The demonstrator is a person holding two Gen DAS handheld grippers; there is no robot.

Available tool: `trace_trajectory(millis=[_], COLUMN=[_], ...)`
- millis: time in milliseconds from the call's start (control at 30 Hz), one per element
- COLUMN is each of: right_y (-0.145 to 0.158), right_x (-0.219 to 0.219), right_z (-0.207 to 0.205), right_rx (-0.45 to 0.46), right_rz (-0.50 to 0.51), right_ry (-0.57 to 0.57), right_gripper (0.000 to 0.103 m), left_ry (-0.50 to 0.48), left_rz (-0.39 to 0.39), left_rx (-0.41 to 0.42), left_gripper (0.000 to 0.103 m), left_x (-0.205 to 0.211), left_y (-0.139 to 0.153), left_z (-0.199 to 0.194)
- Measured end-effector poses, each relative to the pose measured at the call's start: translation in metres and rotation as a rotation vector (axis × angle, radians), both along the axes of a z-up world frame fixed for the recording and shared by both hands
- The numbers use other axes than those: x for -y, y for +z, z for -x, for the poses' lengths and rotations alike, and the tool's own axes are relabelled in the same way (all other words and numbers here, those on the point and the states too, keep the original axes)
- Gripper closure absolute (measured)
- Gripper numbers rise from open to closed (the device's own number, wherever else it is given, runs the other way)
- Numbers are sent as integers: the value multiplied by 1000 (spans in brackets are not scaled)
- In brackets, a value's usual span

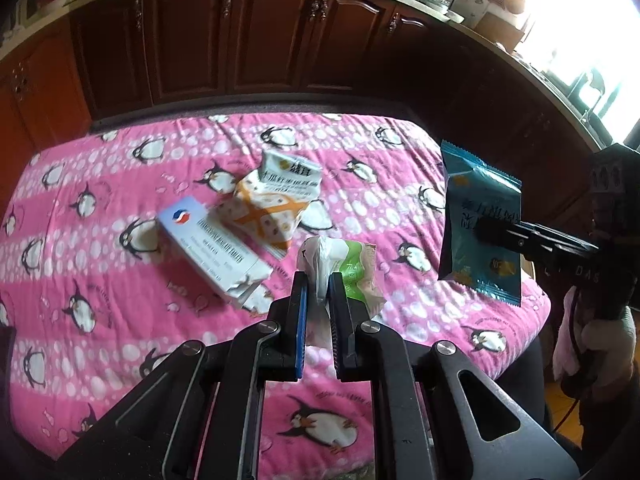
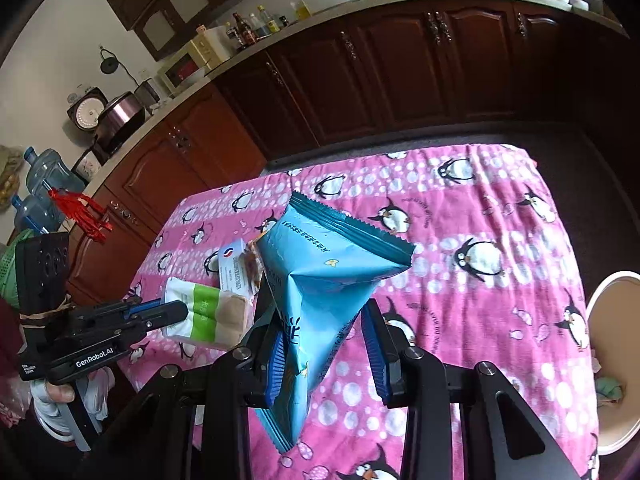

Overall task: Collect trash
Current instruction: 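Grasp the white-green tissue pack with left tool while right tool grasps blue snack bag, then carry the tissue pack and blue snack bag over the cream bin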

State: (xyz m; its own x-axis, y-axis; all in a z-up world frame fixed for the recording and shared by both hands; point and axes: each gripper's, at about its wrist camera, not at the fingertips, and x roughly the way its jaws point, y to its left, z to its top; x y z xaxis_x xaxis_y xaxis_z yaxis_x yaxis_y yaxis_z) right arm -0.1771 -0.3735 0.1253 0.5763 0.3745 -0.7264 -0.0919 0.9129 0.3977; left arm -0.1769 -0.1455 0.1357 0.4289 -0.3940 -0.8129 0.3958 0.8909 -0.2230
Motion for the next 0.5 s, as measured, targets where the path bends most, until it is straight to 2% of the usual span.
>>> trace_trajectory(millis=[500], right_y=[-2], right_x=[31], right_z=[10], right_rx=[2], right_rz=[42], right_ry=[-61], right_gripper=[69], left_ry=[-59], left_rz=[-2], left_rx=[25], left_gripper=[95], left_x=[58], left_y=[5], left_z=[-16])
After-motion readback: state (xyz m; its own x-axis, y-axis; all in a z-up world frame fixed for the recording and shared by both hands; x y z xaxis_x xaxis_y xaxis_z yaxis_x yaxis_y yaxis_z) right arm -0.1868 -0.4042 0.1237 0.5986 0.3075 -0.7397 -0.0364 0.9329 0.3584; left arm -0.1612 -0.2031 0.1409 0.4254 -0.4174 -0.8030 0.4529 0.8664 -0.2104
